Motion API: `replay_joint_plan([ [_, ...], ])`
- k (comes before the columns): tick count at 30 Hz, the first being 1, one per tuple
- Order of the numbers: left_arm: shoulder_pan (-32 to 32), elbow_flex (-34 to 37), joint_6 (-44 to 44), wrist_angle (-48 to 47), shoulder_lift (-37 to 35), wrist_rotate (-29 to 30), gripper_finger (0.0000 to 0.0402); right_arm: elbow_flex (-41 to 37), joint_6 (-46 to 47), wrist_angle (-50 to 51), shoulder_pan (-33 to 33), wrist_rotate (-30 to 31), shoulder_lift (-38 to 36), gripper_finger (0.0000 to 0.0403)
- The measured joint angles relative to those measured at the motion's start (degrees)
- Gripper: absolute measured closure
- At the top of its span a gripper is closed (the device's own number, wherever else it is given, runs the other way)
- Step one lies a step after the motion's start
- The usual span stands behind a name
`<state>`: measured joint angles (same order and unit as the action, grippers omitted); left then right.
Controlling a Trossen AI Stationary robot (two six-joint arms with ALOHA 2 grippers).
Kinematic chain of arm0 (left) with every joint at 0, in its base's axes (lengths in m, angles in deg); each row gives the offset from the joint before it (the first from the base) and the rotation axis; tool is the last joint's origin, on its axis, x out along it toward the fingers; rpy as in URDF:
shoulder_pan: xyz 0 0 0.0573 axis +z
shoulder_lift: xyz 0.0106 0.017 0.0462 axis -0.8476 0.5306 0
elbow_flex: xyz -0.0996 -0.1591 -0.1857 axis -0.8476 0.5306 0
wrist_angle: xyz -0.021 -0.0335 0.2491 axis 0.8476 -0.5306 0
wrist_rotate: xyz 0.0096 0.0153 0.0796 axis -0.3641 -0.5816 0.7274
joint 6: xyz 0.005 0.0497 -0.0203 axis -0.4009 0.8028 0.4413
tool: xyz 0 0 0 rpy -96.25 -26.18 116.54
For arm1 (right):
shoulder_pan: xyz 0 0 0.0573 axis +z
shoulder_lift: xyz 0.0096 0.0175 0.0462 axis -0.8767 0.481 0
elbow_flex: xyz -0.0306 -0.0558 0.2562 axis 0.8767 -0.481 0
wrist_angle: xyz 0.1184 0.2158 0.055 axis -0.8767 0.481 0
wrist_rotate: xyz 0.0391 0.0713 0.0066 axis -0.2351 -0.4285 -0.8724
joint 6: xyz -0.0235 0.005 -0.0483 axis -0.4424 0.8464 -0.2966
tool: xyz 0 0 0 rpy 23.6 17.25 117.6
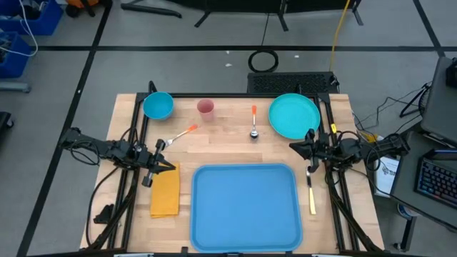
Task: Set up tray
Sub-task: Put the light blue plate on the blue serving tray
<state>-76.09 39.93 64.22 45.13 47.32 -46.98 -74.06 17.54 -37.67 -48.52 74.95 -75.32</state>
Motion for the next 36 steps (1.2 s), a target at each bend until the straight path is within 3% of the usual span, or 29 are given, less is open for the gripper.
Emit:
replay_joint_plan([
  [4,0.01,0.01,0.73,1.88,0.00,1.79,0.0380,0.00,-1.31,2.36,-0.01,0.72,0.47,0.0403],
  [9,0.05,-0.03,6.23,5.81,-0.01,9.65,0.0380,0.01,1.70,0.29,0.00,7.50,1.72,0.0403],
  [14,0.05,-0.03,4.89,5.49,-0.01,10.34,0.0380,0.00,0.38,-0.41,-0.04,9.48,2.57,0.0403],
  [18,0.05,-0.03,-0.47,6.28,-0.01,4.30,0.0380,0.01,-0.68,-2.95,-0.02,9.14,3.46,0.0403],
  [24,0.04,-0.03,-0.08,6.92,-0.01,-3.81,0.0380,0.01,-0.12,-2.25,-0.04,5.71,5.82,0.0403],
  [30,0.05,-0.03,4.78,7.22,-0.01,-6.00,0.0380,0.01,-1.05,-2.80,0.02,4.44,10.15,0.0403],
  [33,0.03,-0.03,8.16,7.39,-0.01,-4.01,0.0380,0.01,-1.53,-4.88,0.12,2.37,12.45,0.0403],
  [36,0.05,-0.01,5.96,9.94,0.01,-1.51,0.0380,0.01,-2.48,-7.83,0.13,1.45,15.13,0.0403],
])
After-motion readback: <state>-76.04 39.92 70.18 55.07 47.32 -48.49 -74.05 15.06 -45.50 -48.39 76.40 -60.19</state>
